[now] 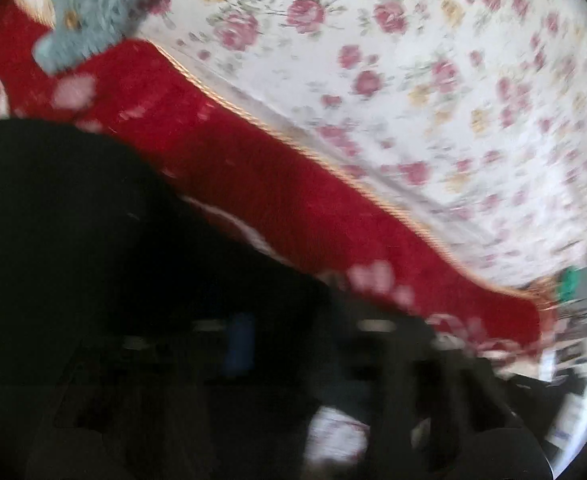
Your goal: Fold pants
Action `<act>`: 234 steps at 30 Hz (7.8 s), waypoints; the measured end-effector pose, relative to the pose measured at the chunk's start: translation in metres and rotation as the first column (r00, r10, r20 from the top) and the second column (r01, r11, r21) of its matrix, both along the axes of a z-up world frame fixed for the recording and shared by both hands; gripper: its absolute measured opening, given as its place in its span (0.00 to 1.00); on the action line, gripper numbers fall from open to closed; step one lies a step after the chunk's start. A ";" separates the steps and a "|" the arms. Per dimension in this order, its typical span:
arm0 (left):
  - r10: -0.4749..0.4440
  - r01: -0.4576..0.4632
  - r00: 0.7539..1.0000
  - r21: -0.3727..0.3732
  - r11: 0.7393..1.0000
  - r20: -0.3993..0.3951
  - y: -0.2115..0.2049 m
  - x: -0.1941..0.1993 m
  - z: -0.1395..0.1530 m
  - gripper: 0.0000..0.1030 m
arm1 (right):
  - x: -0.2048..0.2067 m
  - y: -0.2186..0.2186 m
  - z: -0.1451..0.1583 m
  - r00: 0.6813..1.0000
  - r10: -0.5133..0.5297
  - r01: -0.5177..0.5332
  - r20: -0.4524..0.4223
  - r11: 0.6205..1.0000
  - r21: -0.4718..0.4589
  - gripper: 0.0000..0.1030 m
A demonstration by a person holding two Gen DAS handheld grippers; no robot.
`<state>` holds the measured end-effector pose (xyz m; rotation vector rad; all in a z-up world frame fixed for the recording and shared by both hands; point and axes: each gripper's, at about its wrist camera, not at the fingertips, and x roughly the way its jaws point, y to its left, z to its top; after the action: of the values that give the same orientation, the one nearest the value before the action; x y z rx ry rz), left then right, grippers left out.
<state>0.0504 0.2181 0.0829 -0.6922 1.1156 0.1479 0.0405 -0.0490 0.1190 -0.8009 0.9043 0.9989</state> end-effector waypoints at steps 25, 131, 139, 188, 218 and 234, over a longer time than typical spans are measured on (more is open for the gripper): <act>-0.036 -0.018 0.955 0.178 0.984 0.293 -0.047 -0.193 0.082 0.06 | -0.136 -0.079 0.055 0.942 -0.331 0.329 -0.046 0.892 0.309 0.04; 0.275 -0.311 0.943 0.205 0.928 0.185 0.139 -0.294 0.024 0.27 | -0.191 0.122 -0.002 0.883 -0.142 0.370 -0.447 0.797 0.477 0.20; 0.375 -0.427 0.884 0.157 0.891 0.279 0.154 -0.324 0.052 0.48 | -0.179 0.058 0.028 0.878 -0.261 0.460 -0.401 0.691 0.557 0.35; -0.141 0.110 0.962 0.143 0.984 0.232 -0.061 -0.237 0.040 0.49 | -0.188 -0.111 0.020 0.609 -0.652 0.790 -0.452 0.443 0.424 0.49; -0.886 0.868 0.456 0.174 0.464 0.088 -0.350 -0.029 0.019 0.51 | -0.176 -0.282 -0.014 0.213 -0.647 0.930 -0.732 -0.096 0.356 0.58; -0.988 0.979 0.149 0.132 0.153 0.040 -0.397 -0.003 -0.006 0.62 | -0.171 -0.289 -0.027 0.246 -0.545 0.902 -0.802 -0.174 0.395 0.54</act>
<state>0.0472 -0.1791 0.0774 0.2649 1.2382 -1.0321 -0.1308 -0.3382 0.0916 0.9572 0.7908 0.2737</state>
